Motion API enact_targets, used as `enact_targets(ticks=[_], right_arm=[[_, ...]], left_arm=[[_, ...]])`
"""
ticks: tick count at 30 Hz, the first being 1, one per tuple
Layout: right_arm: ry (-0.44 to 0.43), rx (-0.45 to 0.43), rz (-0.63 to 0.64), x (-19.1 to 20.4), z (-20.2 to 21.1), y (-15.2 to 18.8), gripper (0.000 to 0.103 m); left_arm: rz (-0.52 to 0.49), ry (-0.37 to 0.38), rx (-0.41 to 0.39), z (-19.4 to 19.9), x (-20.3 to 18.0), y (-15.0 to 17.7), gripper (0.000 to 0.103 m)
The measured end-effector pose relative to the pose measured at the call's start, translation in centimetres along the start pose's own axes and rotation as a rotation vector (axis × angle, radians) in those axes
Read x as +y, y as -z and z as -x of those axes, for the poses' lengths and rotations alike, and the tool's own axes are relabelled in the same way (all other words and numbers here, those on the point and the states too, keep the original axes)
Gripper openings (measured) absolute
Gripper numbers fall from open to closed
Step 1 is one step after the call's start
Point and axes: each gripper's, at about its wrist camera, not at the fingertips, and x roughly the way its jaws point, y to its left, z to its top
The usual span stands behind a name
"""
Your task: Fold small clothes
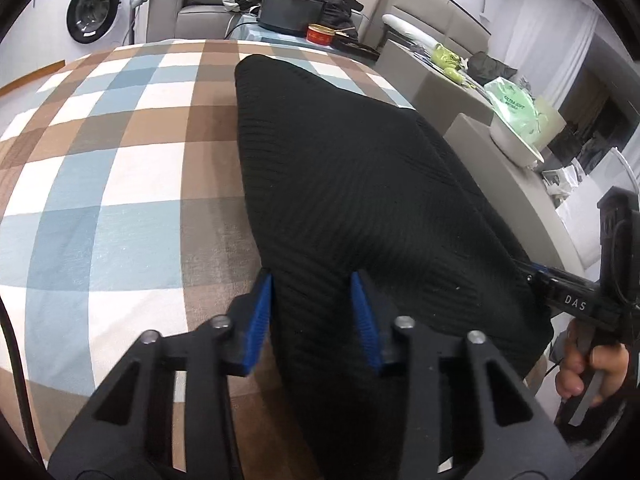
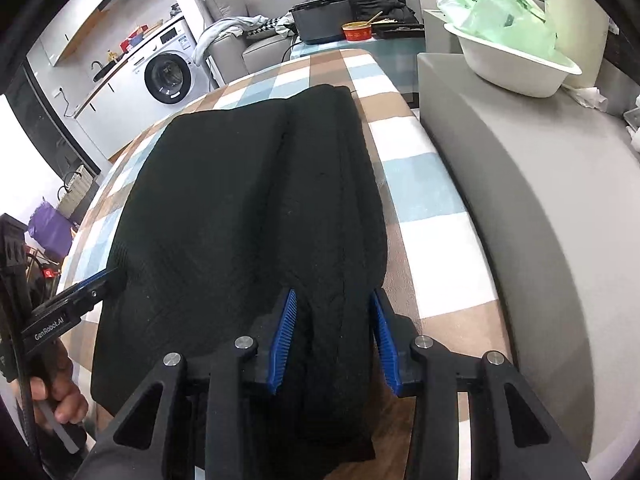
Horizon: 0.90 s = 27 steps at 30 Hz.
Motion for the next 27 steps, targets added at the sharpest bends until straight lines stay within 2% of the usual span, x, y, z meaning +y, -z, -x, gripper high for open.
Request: enact_targets(ticks=[2,5,7,15,23,25,27], right_arm=[[-0.008,0.001,-0.001,-0.1,-0.1,-0.1,0.032],[-0.025,0.002,0.012,0.4,-0.2,0.2,0.018],[-0.042,0.007,0.017,0.8,-0.5,0.1,0.013],[-0.077,0.013,0.031,4.0,-2.1,-1.0,0.013],[-0.178,0.037,0.115,12.4,-5.6,-2.3,0.013],[-0.190,0.044,0.120,13.6,-6.0,-2.4,0.013],[-0.167,0.049,0.137,13.9,-6.0,-2.5,0.014]], left_arm=[[-0.014,-0.001,-0.008,-0.1,-0.2,0.0,0.024],[-0.016,-0.003,-0.015,-0.1,-0.1,0.0,0.020],[-0.020,-0.002,-0.017,0.0,0.0,0.0,0.020],[0.008,-0.060,-0.050,1.5,3.1,-0.1,0.018],[0.103,-0.226,-0.116,4.8,11.3,-1.4,0.017],[0.135,-0.236,-0.110,5.2,13.0,-1.6,0.017],[0.149,-0.225,-0.114,5.7,13.9,-1.6,0.017]])
